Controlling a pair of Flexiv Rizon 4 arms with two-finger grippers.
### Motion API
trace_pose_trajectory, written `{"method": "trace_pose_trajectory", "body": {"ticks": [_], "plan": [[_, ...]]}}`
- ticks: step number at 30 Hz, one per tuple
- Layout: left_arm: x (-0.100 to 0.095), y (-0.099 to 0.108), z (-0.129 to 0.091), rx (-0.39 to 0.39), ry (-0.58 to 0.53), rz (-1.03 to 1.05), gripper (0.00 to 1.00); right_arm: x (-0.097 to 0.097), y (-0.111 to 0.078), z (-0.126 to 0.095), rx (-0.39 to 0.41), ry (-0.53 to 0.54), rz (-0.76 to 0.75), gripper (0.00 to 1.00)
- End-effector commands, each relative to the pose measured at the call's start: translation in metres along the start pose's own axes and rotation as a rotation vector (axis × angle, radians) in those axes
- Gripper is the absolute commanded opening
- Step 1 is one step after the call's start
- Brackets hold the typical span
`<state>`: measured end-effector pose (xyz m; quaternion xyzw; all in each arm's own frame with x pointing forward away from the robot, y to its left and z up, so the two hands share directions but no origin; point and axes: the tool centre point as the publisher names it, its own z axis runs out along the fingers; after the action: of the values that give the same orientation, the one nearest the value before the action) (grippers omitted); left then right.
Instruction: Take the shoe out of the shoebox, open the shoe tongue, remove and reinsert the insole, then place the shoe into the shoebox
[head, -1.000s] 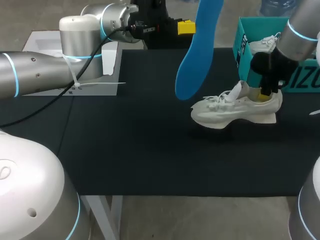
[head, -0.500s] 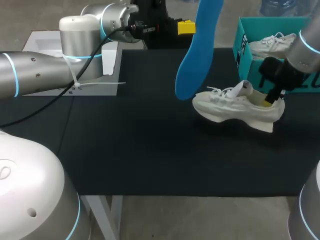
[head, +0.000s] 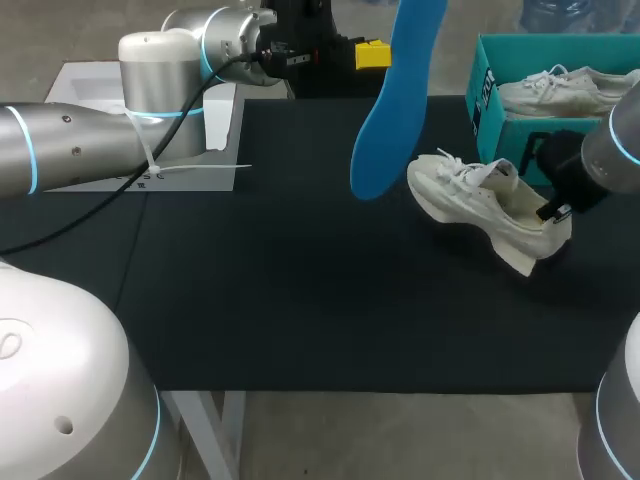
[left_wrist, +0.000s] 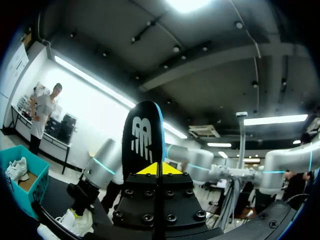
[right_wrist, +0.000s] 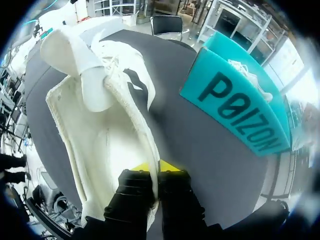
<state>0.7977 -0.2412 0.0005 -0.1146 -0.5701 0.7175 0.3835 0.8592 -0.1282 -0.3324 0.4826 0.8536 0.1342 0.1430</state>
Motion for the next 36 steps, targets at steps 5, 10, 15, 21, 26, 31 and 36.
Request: {"method": "trace_pose_trajectory", "body": {"ticks": [5, 10, 15, 21, 26, 31, 36], "plan": [[0.001, 0.000, 0.000, 0.000, -0.001, 0.000, 0.00, 0.011, -0.003, -0.003, 0.000, -0.179, 0.092, 0.00], [0.001, 0.000, 0.000, 0.000, -0.001, 0.000, 0.00, 0.036, -0.008, -0.011, 0.004, -0.181, 0.219, 0.00], [0.001, 0.000, 0.000, 0.000, -0.001, 0.000, 0.00, 0.052, -0.013, -0.019, 0.014, -0.171, 0.399, 0.00], [0.001, 0.000, 0.000, 0.000, -0.001, 0.000, 0.00, 0.068, -0.015, -0.022, 0.023, -0.207, 0.548, 0.00], [0.001, 0.000, 0.000, 0.000, -0.001, 0.000, 0.00, 0.086, -0.019, -0.009, 0.051, -0.229, 0.623, 0.00], [0.001, 0.000, 0.000, 0.000, -0.001, 0.000, 0.00, 0.103, -0.023, 0.006, 0.052, -0.207, 0.654, 0.00], [0.001, 0.000, 0.000, 0.000, -0.001, 0.000, 0.00, 0.111, -0.025, 0.017, 0.047, -0.183, 0.669, 0.00]]}}
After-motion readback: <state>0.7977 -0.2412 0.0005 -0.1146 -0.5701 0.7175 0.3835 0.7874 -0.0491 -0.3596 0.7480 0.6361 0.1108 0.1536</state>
